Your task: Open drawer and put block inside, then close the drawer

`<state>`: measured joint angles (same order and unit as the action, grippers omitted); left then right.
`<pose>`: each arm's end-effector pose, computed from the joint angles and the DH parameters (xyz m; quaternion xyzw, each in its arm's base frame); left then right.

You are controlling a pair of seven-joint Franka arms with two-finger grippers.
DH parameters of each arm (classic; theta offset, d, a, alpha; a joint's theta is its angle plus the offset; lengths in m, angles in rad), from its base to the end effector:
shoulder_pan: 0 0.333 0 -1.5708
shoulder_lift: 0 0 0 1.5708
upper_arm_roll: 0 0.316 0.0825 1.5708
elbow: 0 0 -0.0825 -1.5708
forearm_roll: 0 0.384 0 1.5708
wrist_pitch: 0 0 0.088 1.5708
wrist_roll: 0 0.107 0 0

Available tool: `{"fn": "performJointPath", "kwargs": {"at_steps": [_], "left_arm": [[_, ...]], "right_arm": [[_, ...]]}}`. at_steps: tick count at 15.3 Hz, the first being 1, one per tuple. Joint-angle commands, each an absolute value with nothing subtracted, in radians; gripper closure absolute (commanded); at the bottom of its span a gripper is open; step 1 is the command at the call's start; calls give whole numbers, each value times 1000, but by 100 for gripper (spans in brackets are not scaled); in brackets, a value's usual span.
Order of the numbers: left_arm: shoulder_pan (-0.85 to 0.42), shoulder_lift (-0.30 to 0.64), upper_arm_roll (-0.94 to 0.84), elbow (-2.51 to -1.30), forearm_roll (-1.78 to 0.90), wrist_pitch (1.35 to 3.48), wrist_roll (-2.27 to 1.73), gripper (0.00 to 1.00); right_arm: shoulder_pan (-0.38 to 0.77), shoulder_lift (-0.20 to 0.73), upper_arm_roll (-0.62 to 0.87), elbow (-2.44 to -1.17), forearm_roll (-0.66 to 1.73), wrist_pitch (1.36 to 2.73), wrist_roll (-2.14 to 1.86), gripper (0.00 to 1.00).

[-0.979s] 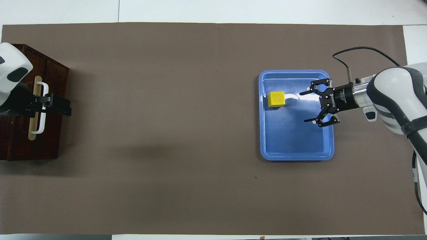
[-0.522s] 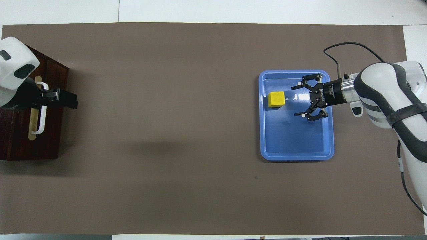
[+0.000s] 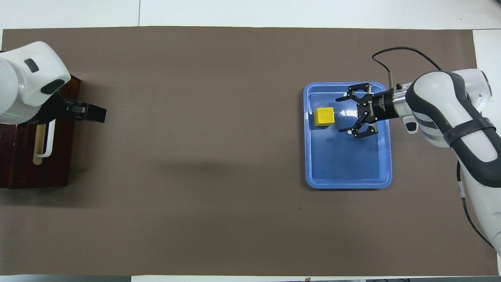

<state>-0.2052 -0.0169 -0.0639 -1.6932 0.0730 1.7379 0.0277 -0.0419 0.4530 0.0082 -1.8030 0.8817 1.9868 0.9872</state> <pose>0.5436 -0.1433 0.5908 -0.9871 0.1526 -0.0349 0.0327 0.6340 0.0264 0.2931 -0.6722 0.6324 0.2757 0.2688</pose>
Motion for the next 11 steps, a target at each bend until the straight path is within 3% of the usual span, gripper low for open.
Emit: {"fn": "performJointPath", "kwargs": {"at_steps": [1,7,11], "left_arm": [[-225,-29,-51,-1733,110,1797,51,0],[-285,-6,-51,-1787,392,1816,129,0],[-252,17,-51,-1821,434,1831,328,0]], "right_arm": [[-47,495,12,-1749,894,1970,1011,0],[-32,531,11,-1718,891,1983,1015,0],[-32,531,11,-1720,894,1982,1020,0]]}}
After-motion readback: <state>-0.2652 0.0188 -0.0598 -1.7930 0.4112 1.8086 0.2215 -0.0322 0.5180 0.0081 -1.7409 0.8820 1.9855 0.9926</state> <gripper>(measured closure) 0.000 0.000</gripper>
